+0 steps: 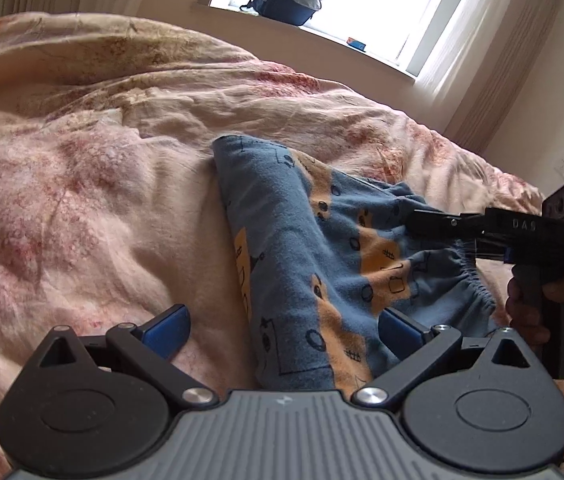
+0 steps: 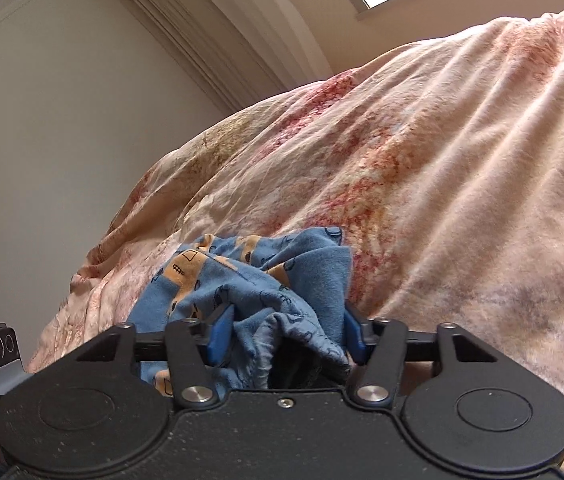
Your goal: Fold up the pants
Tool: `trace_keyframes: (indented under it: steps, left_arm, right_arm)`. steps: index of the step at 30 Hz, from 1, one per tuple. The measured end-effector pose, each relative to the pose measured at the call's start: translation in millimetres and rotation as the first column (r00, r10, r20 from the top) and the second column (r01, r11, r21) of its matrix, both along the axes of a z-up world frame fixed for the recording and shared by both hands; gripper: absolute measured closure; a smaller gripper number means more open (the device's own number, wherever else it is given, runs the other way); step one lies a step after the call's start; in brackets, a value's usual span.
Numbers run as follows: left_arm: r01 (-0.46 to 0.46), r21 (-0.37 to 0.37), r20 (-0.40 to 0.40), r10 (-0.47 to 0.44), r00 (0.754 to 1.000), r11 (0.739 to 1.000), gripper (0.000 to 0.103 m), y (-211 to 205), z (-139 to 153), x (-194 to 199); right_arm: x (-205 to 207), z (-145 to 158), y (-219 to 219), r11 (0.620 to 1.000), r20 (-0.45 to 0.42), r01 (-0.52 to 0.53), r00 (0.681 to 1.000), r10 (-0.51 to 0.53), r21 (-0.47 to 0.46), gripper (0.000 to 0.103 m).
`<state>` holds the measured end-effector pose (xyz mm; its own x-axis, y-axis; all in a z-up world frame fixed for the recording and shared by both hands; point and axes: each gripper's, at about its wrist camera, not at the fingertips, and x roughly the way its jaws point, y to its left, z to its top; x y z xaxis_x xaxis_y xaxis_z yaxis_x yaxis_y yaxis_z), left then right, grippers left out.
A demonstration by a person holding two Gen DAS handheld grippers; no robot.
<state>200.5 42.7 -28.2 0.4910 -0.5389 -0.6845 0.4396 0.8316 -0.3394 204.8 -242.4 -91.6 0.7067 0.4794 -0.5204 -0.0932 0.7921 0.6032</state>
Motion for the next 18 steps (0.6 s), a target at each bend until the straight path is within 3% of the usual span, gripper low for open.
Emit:
trace_keyframes:
  steps: [7,9,14,18]
  left_arm:
    - [-0.020,0.025,0.004,0.020,1.000,0.999,0.031,2.6,6.2,-2.4]
    - [-0.004,0.007,-0.007,0.004,1.000,1.000,0.046,1.9,7.4,-3.4]
    - [0.012,-0.012,-0.023,-0.013,1.000,1.000,0.055,2.4,7.3,-4.0]
    - [0.002,-0.039,-0.049,-0.004,0.999,0.999,0.057,5.1,6.0,-1.3]
  right_arm:
    - [-2.8,4.1,5.4,0.999,0.001,0.016,1.000,-0.016,-0.033,0.052]
    - [-2.5,3.9,8.2,0.999,-0.003,0.022,1.000,-0.022,-0.034,0.053]
    - [-2.3,3.8,9.0,0.999,-0.006,0.028,1.000,-0.029,-0.032,0.052]
    - [-0.3,0.6,4.8,1.000,-0.010,0.022,1.000,-0.022,0.014,0.042]
